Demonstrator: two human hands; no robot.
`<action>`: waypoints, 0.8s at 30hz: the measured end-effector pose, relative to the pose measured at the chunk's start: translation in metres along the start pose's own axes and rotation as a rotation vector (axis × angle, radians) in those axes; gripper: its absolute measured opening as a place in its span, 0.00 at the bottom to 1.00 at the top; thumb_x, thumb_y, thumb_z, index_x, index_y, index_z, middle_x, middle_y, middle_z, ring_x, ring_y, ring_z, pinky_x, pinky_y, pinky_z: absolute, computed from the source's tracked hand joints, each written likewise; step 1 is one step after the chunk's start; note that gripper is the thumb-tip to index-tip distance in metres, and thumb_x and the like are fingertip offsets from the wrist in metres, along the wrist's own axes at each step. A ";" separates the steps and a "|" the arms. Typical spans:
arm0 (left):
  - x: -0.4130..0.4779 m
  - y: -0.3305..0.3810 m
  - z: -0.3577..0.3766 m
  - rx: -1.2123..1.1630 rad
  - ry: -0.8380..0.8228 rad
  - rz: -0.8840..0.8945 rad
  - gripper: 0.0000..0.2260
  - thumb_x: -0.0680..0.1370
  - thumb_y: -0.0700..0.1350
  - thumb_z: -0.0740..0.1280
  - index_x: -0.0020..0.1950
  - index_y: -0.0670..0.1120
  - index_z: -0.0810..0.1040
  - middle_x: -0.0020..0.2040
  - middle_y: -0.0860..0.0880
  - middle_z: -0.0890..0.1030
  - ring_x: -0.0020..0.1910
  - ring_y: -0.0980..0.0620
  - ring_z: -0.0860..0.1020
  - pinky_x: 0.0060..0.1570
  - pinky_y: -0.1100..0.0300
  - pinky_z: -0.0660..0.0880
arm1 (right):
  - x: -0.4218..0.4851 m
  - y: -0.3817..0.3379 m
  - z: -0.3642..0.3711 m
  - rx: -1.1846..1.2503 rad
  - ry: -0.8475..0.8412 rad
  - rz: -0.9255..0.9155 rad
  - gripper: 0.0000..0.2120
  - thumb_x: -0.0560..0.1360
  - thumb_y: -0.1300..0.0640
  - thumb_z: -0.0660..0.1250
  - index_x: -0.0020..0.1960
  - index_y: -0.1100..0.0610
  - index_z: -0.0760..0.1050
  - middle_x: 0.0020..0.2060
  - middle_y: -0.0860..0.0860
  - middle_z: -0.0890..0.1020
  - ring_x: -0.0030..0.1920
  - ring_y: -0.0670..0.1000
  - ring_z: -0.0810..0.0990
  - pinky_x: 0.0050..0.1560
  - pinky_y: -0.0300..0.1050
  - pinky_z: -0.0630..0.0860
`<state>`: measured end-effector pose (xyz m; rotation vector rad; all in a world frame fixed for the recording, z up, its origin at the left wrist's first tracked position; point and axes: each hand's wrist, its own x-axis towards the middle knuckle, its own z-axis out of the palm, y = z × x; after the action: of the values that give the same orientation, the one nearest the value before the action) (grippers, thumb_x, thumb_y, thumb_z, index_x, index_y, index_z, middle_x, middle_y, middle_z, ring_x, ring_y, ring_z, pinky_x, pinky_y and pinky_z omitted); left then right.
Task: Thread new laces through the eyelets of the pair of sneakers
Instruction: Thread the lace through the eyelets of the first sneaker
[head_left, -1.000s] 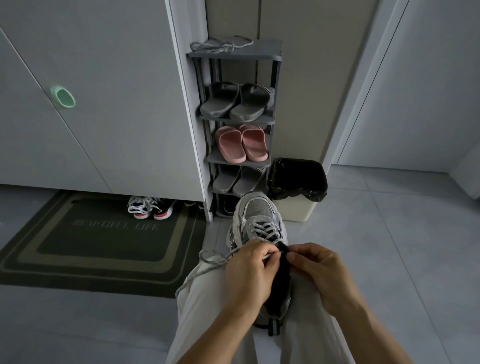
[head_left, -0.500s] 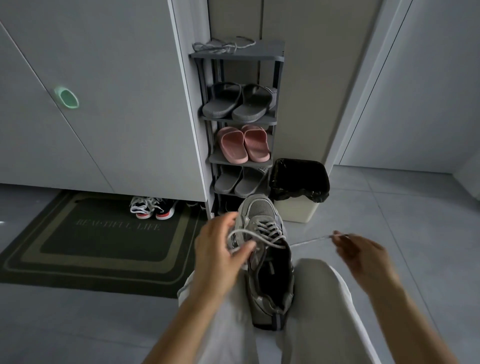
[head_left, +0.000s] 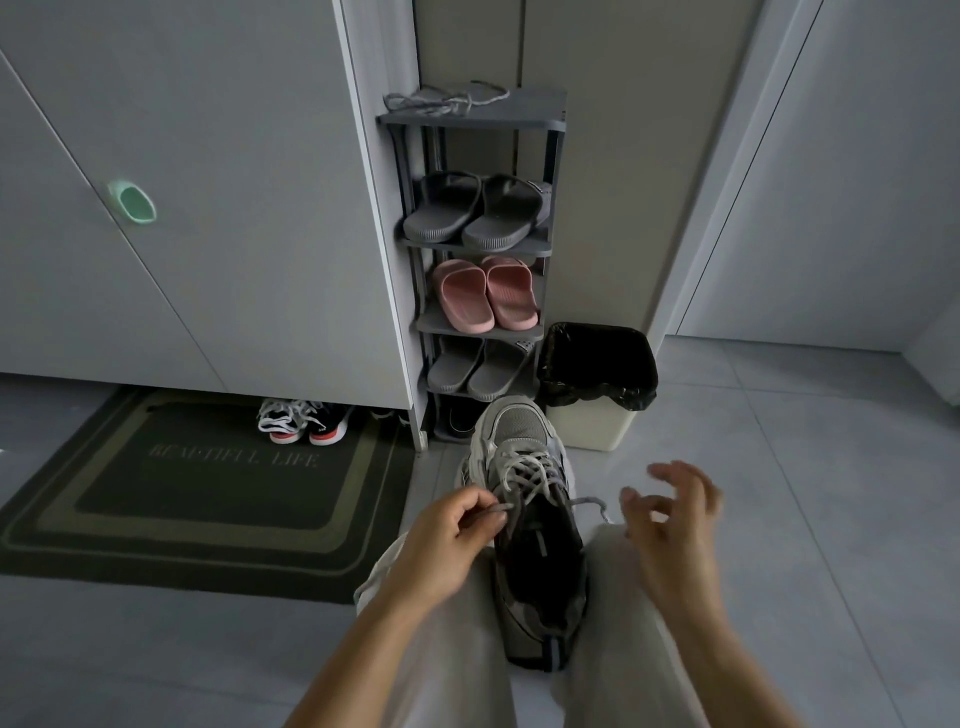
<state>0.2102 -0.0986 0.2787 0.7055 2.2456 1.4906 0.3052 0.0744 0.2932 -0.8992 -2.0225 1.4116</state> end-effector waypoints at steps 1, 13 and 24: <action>0.001 0.001 -0.001 -0.021 0.005 0.006 0.09 0.75 0.42 0.66 0.37 0.52 0.73 0.31 0.59 0.76 0.32 0.64 0.71 0.37 0.71 0.66 | -0.008 -0.006 0.003 -0.101 -0.068 -0.052 0.05 0.75 0.57 0.64 0.47 0.58 0.71 0.48 0.52 0.71 0.36 0.49 0.76 0.36 0.36 0.70; -0.002 0.010 0.016 0.276 0.258 0.075 0.17 0.68 0.41 0.69 0.30 0.53 0.62 0.35 0.54 0.68 0.33 0.58 0.69 0.34 0.70 0.65 | 0.003 -0.019 0.025 0.422 -0.252 0.472 0.14 0.78 0.61 0.58 0.33 0.55 0.63 0.26 0.50 0.62 0.21 0.44 0.59 0.19 0.34 0.54; -0.005 0.007 0.017 0.218 0.323 0.043 0.09 0.66 0.42 0.68 0.32 0.45 0.68 0.34 0.53 0.70 0.36 0.55 0.71 0.34 0.69 0.65 | 0.020 -0.009 0.004 0.550 -0.051 0.460 0.13 0.79 0.61 0.54 0.35 0.55 0.63 0.29 0.50 0.63 0.27 0.46 0.59 0.22 0.36 0.61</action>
<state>0.2247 -0.0868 0.2792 0.6131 2.6820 1.4833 0.2878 0.0849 0.3012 -1.1112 -1.3728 2.1133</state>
